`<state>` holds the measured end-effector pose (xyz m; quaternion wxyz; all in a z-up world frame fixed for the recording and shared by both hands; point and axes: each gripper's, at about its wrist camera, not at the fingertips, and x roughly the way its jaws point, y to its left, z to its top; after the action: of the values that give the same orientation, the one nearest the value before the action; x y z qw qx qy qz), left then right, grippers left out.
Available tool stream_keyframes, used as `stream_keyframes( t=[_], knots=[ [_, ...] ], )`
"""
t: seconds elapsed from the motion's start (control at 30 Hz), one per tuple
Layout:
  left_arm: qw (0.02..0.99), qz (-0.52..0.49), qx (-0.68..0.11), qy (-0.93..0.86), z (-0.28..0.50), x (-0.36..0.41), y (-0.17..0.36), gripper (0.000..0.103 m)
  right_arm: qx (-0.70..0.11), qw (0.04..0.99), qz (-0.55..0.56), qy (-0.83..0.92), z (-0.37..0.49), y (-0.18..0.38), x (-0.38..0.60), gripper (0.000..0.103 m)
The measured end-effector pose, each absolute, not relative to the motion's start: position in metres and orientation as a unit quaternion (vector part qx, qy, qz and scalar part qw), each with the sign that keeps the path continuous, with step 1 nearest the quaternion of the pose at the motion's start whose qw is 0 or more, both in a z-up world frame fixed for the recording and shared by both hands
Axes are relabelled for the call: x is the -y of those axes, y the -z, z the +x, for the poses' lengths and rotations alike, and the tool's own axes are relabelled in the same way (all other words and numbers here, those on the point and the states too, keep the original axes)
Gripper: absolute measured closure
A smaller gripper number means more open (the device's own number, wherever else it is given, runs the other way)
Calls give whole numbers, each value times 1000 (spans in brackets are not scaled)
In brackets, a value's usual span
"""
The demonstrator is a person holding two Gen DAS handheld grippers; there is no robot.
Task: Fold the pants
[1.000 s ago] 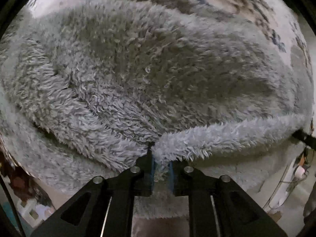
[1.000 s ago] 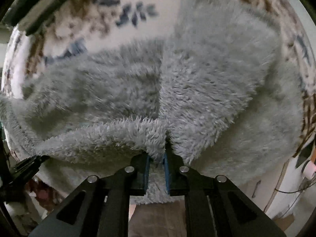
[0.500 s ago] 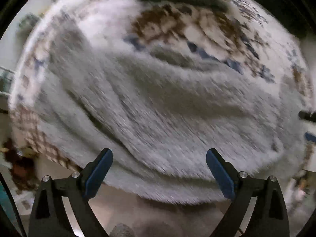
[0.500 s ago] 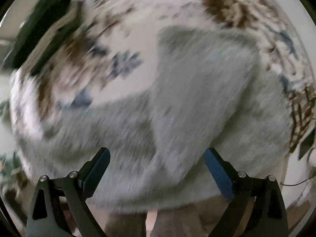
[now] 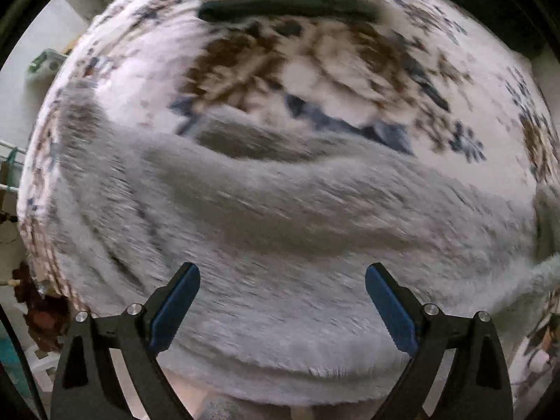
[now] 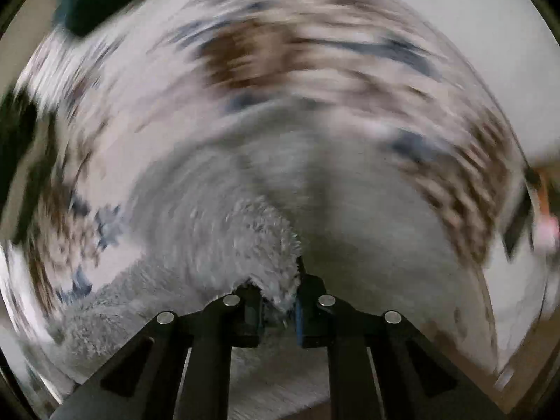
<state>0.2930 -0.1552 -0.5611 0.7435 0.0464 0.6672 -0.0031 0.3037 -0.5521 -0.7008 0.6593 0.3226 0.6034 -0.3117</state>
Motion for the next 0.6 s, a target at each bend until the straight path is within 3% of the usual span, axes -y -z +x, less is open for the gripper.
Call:
stream_keyframes(
  t=[0.1, 0.2, 0.27, 0.3, 0.37, 0.6],
  knots=[
    [734, 51, -677, 26, 285, 178, 572, 6, -570, 615, 419, 348, 229, 705, 586, 90],
    [727, 65, -683, 39, 278, 192, 581, 6, -569, 562, 498, 334, 188, 748, 597, 86],
    [721, 67, -688, 42, 276, 192, 584, 6, -567, 527, 543, 326, 168, 768, 594, 67],
    [720, 68, -689, 42, 276, 190, 583, 6, -560, 518, 557, 328, 158, 772, 590, 49],
    [722, 67, -688, 41, 277, 181, 579, 6, -545, 527, 563, 331, 146, 768, 580, 30],
    [743, 25, -669, -1, 305, 101, 543, 6, -550, 565, 521, 326, 158, 730, 524, 29]
  ],
)
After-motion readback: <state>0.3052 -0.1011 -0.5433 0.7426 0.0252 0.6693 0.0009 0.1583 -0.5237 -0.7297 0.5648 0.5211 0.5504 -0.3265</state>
